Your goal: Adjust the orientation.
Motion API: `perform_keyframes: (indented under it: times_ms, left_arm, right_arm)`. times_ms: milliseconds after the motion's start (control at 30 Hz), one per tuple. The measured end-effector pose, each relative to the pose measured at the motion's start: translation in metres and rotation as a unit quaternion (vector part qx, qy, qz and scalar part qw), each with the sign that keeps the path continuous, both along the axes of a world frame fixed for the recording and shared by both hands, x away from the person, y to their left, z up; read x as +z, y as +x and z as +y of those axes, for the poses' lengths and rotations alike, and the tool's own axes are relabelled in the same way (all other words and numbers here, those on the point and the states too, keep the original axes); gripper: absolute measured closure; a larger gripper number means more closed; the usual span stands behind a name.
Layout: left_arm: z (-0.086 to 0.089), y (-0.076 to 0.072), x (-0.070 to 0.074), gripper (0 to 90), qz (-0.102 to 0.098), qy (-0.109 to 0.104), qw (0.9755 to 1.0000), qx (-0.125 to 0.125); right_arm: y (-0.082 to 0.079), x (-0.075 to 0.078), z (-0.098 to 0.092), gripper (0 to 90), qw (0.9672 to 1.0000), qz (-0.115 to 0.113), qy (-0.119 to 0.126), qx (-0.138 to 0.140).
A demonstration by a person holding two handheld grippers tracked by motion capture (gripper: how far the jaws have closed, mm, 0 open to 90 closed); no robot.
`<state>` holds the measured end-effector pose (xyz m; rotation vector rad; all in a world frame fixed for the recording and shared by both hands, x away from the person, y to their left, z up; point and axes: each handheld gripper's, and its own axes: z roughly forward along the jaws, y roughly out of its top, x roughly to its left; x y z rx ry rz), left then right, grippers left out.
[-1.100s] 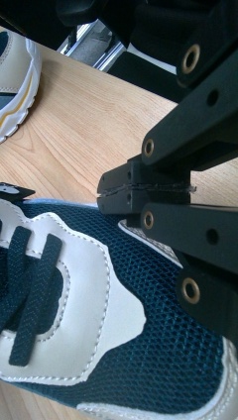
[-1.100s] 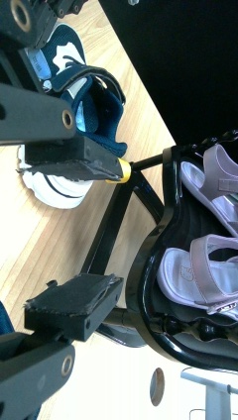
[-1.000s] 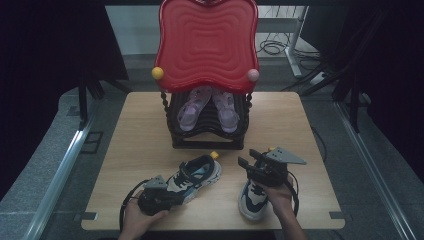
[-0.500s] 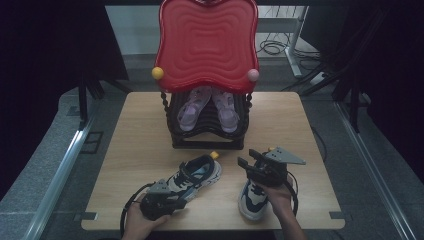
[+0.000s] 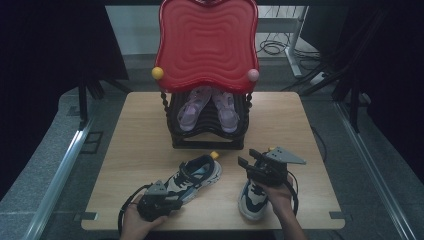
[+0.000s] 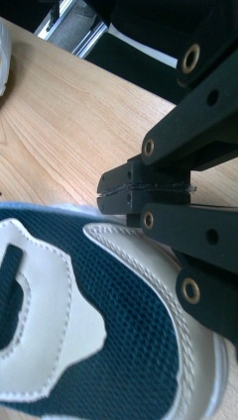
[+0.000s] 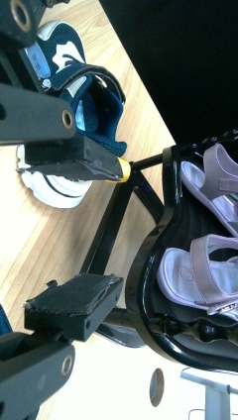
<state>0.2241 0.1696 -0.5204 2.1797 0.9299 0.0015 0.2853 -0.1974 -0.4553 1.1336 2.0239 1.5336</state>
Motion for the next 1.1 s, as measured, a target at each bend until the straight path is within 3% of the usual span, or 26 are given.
perform_keyframes:
  times_ms: [400, 800, 1100]
  left_arm:
    - [0.01, 0.004, 0.0, 90.0, 0.003, -0.006, 0.9999, 0.012]
    - [0.019, 0.007, 0.0, 90.0, -0.007, -0.006, 0.9992, 0.039]
    - [0.021, 0.008, 0.0, 90.0, -0.01, -0.006, 0.9989, 0.045]
  right_arm:
    - [0.0, -0.001, 0.001, 44.2, 1.0, 0.001, -0.002, 0.001]
    - [0.001, -0.003, 0.003, 44.0, 1.0, 0.004, -0.004, 0.003]
    - [0.002, -0.002, 0.0, 44.0, 1.0, 0.002, -0.002, -0.001]
